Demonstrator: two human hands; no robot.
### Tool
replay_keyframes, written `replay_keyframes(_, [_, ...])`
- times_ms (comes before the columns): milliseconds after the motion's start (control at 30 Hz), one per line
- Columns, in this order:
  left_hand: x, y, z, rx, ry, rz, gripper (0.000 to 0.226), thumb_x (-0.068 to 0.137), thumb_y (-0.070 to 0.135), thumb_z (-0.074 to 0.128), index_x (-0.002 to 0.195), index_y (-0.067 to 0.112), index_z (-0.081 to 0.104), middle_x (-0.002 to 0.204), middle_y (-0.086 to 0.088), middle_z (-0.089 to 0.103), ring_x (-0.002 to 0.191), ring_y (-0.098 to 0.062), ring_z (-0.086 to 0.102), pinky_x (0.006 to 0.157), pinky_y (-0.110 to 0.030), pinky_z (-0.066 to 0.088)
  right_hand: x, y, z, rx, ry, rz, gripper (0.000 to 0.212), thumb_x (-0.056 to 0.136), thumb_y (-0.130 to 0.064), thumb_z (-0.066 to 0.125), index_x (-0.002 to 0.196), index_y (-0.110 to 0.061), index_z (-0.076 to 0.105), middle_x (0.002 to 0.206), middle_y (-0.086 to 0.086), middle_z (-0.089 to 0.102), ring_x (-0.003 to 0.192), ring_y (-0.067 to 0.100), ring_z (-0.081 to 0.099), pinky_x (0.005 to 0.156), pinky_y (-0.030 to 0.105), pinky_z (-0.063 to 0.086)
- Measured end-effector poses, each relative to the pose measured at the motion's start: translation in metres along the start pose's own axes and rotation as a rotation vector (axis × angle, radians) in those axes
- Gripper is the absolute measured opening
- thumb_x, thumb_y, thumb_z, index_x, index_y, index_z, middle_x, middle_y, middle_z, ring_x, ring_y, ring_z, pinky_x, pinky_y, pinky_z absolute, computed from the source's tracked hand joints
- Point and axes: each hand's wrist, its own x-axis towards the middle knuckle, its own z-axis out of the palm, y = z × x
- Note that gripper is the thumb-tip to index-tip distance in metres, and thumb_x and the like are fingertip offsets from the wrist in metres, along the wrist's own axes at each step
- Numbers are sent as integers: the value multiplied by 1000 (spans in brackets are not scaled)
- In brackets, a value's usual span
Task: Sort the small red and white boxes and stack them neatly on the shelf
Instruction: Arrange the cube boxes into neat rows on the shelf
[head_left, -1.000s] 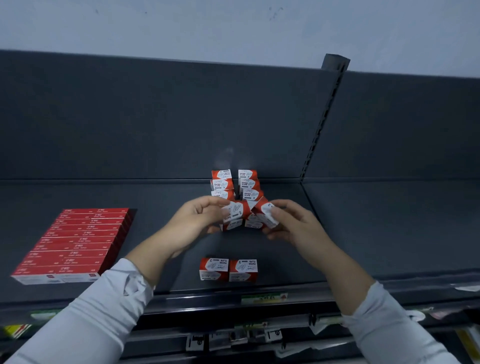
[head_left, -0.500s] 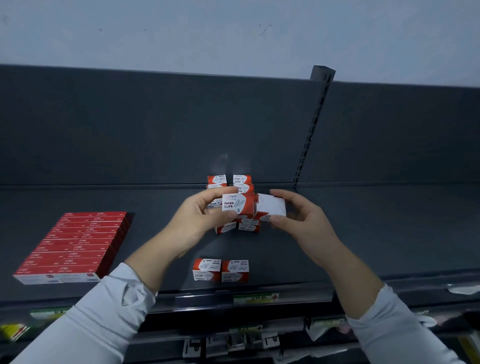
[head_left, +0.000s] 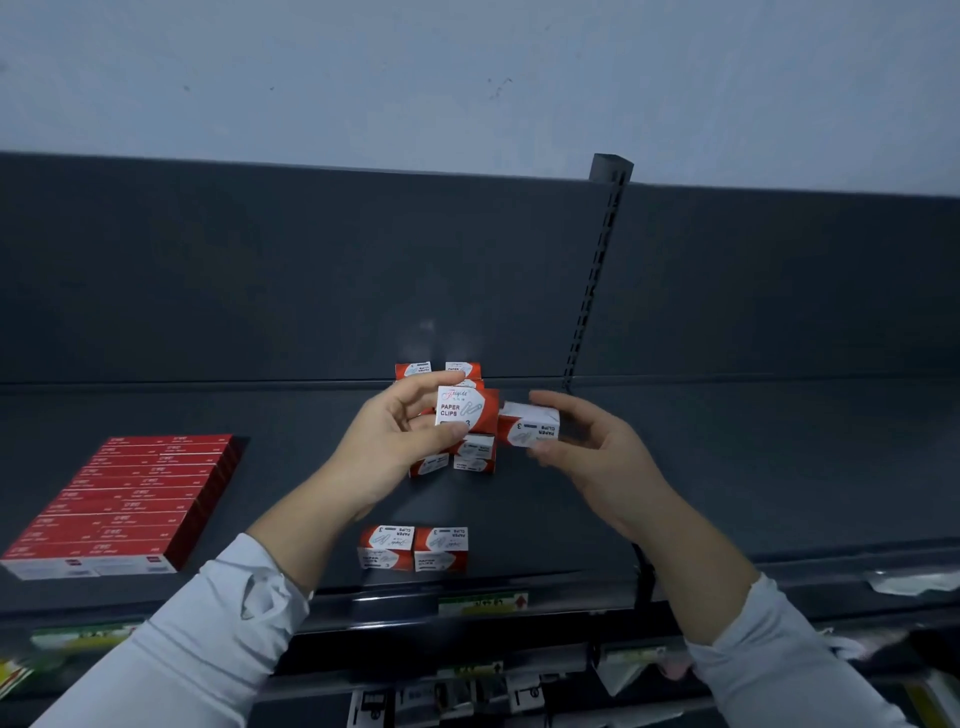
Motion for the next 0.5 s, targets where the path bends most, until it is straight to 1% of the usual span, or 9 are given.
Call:
replay_keyframes(33, [0, 0, 0, -6, 8, -2, 44, 81, 1, 69, 121, 19, 62, 116, -7, 71, 105, -22, 68, 95, -32, 54, 0, -1, 0, 25, 2, 31, 38, 83, -4, 71, 117, -21, 67, 100, 1, 74, 84, 16, 68, 73, 22, 53])
replay_keyframes(100, [-1, -1, 2, -15, 17, -4, 45, 76, 10, 72, 118, 20, 63, 115, -7, 71, 104, -20, 69, 97, -35, 52, -2, -4, 3, 87, 15, 95, 32, 81, -20, 69, 113, -14, 67, 91, 5, 74, 68, 17, 65, 60, 23, 53])
replay_keyframes(167, [-2, -1, 3, -15, 12, -11, 45, 73, 14, 72, 117, 20, 64, 111, -6, 73, 100, -18, 69, 96, -35, 52, -1, -5, 5, 51, 50, 137, 32, 85, -34, 65, 106, -9, 67, 85, 11, 73, 62, 20, 63, 53, 24, 52])
replay_keyframes(267, [-4, -3, 7, 11, -5, -23, 42, 76, 12, 71, 116, 21, 63, 110, -2, 73, 98, -19, 69, 94, -35, 53, -1, -2, 8, -41, 98, 144, 35, 98, -37, 54, 97, -5, 66, 75, 16, 71, 58, 20, 62, 49, 24, 48])
replay_keyframes(400, [-4, -2, 8, -9, 3, -24, 44, 72, 15, 72, 115, 21, 64, 110, -5, 73, 97, -21, 68, 95, -37, 52, -2, -5, 8, -50, 107, 147, 38, 98, -39, 52, 98, -3, 67, 76, 17, 72, 57, 20, 62, 48, 24, 48])
replay_keyframes(500, [-3, -2, 8, -24, -11, -23, 44, 73, 12, 71, 115, 20, 64, 110, -7, 73, 95, -20, 68, 93, -34, 52, -1, -7, 7, -55, 104, 140, 39, 98, -39, 52, 97, -3, 66, 77, 17, 72, 59, 21, 63, 49, 24, 50])
